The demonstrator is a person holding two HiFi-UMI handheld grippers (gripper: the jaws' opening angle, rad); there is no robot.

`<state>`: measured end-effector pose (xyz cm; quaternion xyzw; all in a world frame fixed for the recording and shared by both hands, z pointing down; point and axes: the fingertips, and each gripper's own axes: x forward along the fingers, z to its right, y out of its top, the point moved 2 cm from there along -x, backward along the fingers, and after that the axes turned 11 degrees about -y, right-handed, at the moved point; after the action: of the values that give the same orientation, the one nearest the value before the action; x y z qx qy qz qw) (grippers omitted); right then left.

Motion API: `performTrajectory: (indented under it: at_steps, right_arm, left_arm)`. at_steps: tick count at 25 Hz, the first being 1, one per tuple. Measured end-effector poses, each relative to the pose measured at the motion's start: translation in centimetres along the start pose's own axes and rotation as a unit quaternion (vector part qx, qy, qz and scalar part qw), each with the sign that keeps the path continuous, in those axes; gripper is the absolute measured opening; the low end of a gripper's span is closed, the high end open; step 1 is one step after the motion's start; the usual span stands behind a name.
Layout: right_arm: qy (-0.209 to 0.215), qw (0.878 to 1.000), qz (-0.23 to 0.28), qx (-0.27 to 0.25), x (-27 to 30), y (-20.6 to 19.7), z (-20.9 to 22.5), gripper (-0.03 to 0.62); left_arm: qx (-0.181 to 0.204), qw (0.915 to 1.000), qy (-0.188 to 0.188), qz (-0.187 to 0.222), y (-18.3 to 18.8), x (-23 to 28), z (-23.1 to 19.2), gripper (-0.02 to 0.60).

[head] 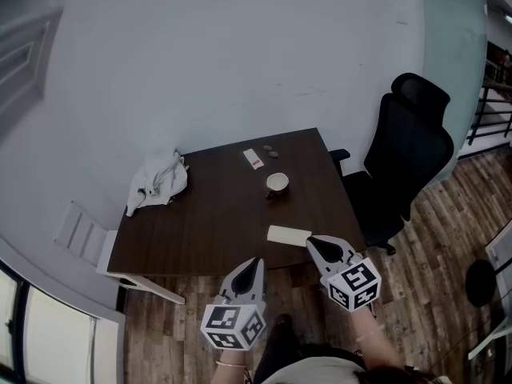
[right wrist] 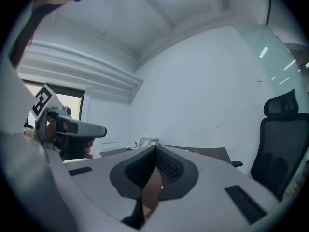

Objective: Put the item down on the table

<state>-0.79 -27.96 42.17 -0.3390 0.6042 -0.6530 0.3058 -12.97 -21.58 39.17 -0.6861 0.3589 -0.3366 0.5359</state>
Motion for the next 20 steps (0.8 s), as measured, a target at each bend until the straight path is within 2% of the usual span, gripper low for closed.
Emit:
performTrajectory:
  at_steps: [4, 7, 20]
  right_arm:
    - [0.004, 1.0, 0.024, 0.019, -2.0, 1.2, -0.1, 0.011]
    - [0.003, 0.999, 0.04, 0.014, -3.1, 2.0, -0.4, 0.011]
    - [0.02, 0.996, 0.078, 0.049, -7.2, 2.4, -1.1, 0.01]
  left_arm:
    - [0.011, 0.9999, 0.0, 0.003, -0.2, -0.5, 1.5, 0.018]
    - [0.019, 0.9998, -0.001, 0.008, -0.2, -0.9, 2.2, 0.018]
    - [0.038, 0.9991, -0.018, 0.009, -0.6, -1.3, 5.2, 0.018]
